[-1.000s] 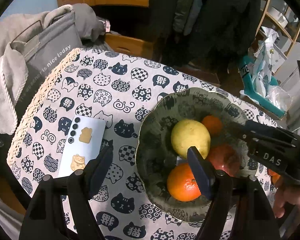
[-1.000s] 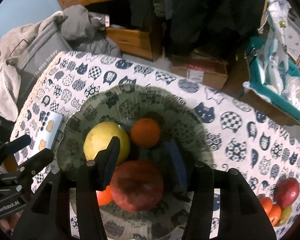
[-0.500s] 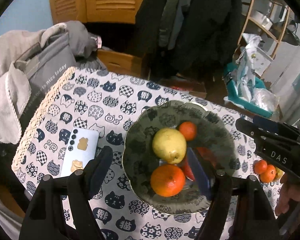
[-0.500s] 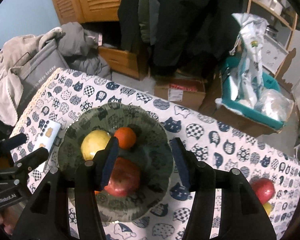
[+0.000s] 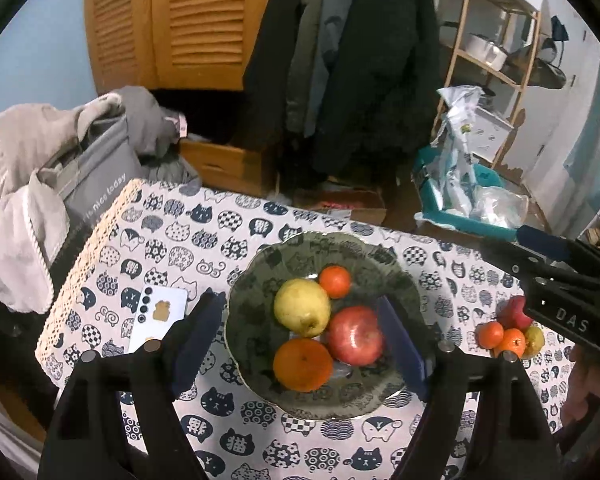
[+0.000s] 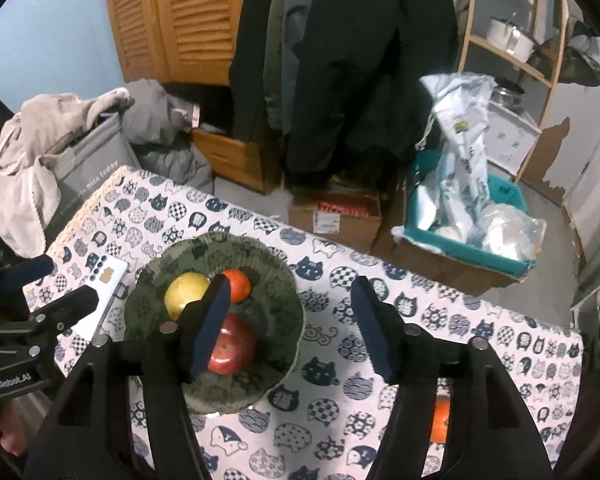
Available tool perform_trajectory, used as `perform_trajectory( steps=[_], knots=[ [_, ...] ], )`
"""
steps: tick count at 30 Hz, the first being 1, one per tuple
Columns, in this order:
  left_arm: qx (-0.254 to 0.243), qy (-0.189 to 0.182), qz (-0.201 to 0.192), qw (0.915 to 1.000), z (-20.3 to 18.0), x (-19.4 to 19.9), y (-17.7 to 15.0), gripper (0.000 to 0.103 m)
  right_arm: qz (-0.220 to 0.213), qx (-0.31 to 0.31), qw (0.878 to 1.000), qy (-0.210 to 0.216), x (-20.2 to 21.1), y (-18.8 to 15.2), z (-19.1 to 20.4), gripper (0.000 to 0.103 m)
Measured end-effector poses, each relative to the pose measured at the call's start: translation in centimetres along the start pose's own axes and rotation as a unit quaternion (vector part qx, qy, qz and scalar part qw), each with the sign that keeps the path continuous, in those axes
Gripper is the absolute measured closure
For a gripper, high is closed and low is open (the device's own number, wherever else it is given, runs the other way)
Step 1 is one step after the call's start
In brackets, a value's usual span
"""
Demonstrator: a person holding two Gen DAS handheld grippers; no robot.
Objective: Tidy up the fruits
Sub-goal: 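Lift both tools out of the bowl and move back toward the fruit pile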
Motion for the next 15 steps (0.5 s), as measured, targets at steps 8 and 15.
perform_trajectory(
  steps=[8,15],
  knots=[
    [-0.019,-0.007,-0.03,0.9993,-2.3,2.6,0.9,0.016,-0.035,-0.002,0.999,-0.008,4.5,-0.3,-2.0,0.031],
    [-0.041,-0.022,-0.051,0.9976,-5.1,4.6,1.5,0.015,-0.057,-0.016,0.998,-0.017,8.0,-1.0,-4.7,0.026]
  ],
)
Point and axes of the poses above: each gripper's, at about its wrist camera, not at the fingertips, and x roughly against the way its jaws point, z to its left, y to its top, the point moved 7 cm from there along -x, roughly the way its jaws point, and after that the axes turned 7 degrees about -x, right-handed, at the moved point
